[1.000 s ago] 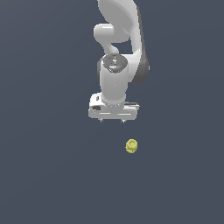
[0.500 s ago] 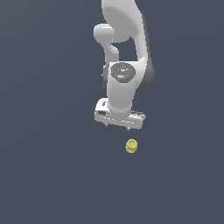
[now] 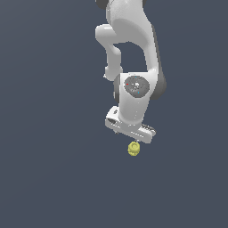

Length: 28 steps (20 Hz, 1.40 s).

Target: Pick up the object and move it to a goal position.

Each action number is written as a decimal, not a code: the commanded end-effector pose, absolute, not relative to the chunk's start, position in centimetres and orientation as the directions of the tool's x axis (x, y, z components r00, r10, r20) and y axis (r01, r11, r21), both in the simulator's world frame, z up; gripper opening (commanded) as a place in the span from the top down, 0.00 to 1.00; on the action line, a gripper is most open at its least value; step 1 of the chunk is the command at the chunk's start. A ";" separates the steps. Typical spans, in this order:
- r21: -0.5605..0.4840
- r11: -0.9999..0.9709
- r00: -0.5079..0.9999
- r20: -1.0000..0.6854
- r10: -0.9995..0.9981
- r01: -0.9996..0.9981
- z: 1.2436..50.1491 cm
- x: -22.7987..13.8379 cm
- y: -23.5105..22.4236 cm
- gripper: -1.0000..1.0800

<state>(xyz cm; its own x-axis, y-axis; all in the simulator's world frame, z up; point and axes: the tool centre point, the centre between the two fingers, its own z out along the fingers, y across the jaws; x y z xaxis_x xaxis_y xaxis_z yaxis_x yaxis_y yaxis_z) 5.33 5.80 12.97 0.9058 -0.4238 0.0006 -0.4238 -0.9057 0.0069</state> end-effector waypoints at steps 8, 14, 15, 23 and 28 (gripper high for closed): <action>0.002 -0.814 0.814 0.000 -0.580 -0.580 11.1 7.1 8.7 0.04; 0.000 -0.777 0.777 0.000 -0.629 -0.629 10.4 7.6 9.7 0.04; 0.000 -0.773 0.773 0.000 -0.634 -0.634 10.3 7.6 9.8 0.04; 0.000 -0.767 0.767 0.000 -0.642 -0.642 10.0 7.7 10.0 0.04; 0.000 -0.766 0.766 0.000 -0.643 -0.643 8.0 7.6 10.0 0.04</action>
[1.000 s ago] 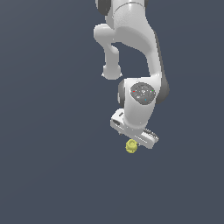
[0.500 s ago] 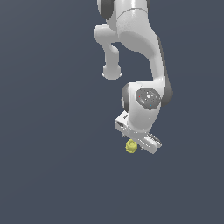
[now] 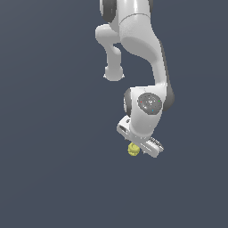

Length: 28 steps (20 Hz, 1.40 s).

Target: Pick up the object and move it to a goal position.

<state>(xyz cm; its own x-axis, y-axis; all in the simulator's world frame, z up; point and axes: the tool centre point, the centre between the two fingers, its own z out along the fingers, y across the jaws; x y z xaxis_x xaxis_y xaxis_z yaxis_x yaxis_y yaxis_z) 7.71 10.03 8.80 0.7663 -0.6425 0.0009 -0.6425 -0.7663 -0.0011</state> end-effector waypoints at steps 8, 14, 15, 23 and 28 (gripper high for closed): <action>0.000 -0.764 0.764 0.000 -0.645 -0.645 5.0 7.6 10.0 0.04; 0.000 -0.764 0.764 0.000 -0.645 -0.645 5.1 7.7 10.0 1.00; 0.000 -0.764 0.764 0.000 -0.645 -0.645 5.1 7.7 10.0 1.00; 0.000 -0.764 0.764 0.000 -0.645 -0.645 5.1 7.7 10.0 1.00; 0.000 -0.764 0.764 0.000 -0.645 -0.645 5.3 7.4 9.4 1.00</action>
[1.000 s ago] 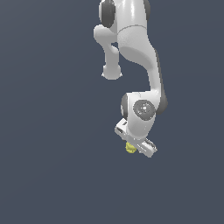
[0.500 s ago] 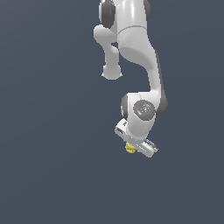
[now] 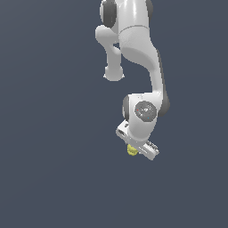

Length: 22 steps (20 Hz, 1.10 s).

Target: Pick up the object and move it to a goal position.

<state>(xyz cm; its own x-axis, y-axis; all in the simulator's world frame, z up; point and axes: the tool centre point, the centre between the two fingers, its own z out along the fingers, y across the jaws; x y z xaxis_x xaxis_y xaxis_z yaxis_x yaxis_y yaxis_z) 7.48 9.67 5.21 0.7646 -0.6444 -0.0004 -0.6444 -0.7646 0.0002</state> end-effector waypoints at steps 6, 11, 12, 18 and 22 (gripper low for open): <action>0.000 -0.764 0.764 0.000 -0.645 -0.645 5.9 6.2 7.4 1.00; 0.000 -0.764 0.764 0.000 -0.645 -0.645 6.7 4.6 4.4 1.00; 0.000 -0.764 0.764 0.000 -0.645 -0.645 6.9 4.1 3.6 1.00; 0.000 -0.764 0.764 0.000 -0.645 -0.645 8.6 0.8 -2.5 1.00; -0.001 -0.764 0.764 -0.001 -0.645 -0.645 9.8 -1.6 -7.0 1.00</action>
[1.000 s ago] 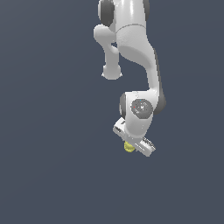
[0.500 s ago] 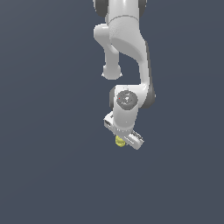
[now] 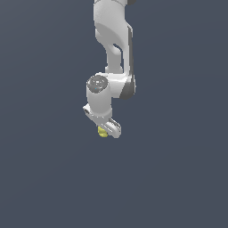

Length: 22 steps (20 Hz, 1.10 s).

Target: Pick up the object and move it to a goal position.

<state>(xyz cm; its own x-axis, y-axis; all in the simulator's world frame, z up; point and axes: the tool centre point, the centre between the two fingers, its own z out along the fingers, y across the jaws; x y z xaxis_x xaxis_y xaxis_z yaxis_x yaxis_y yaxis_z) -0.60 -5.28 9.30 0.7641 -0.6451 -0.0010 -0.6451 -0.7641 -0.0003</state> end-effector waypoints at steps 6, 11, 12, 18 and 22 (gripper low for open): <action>-0.001 -0.764 0.764 -0.001 -0.645 -0.645 11.6 -4.9 -13.4 1.00; -0.001 -0.764 0.764 -0.001 -0.645 -0.645 12.9 -7.3 -18.2 1.00; -0.001 -0.764 0.764 -0.001 -0.645 -0.645 13.1 -7.7 -19.1 1.00; -0.001 -0.764 0.764 -0.001 -0.645 -0.645 14.1 -9.3 -22.6 1.00; 0.000 -0.764 0.764 0.000 -0.645 -0.645 14.4 -9.6 -23.6 1.00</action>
<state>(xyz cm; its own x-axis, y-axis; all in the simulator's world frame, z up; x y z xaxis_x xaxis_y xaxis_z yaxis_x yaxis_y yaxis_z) -9.54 -23.29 14.29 0.7629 -0.6465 0.0000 -0.6465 -0.7629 -0.0005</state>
